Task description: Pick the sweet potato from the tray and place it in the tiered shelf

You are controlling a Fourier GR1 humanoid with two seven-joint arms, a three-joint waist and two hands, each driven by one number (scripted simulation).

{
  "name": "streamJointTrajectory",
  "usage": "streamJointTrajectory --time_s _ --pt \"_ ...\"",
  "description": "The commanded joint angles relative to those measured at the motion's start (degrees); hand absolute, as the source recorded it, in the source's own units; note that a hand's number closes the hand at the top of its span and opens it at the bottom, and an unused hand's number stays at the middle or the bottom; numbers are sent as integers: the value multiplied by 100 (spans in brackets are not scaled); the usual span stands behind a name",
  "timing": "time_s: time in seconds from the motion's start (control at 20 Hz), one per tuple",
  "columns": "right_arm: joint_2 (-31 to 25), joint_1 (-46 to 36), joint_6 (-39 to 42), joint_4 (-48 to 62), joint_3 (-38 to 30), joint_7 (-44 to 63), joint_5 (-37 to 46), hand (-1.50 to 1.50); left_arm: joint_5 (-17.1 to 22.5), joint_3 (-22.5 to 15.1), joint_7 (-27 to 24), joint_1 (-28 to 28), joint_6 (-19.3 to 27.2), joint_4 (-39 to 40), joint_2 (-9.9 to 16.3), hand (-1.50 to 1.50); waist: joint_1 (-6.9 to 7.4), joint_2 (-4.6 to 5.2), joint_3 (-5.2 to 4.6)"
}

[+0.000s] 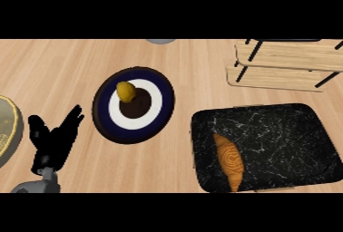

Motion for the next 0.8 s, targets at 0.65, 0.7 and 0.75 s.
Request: streamJointTrajectory --time_s 0.65,0.7,0.75 --pt "-40 -939 -1613 3077 374 -2068 1067 150 -127 -122 -79 -59 -71 360 -198 0 67 52 -25" --pt "71 -798 -1585 2885 404 -2078 1014 150 -70 -11 -191 -54 -51 455 -213 0 2 26 -26" --pt "-87 -964 -1498 3190 283 -2254 946 150 -39 -87 214 -61 -60 75 -163 0 40 31 -23"
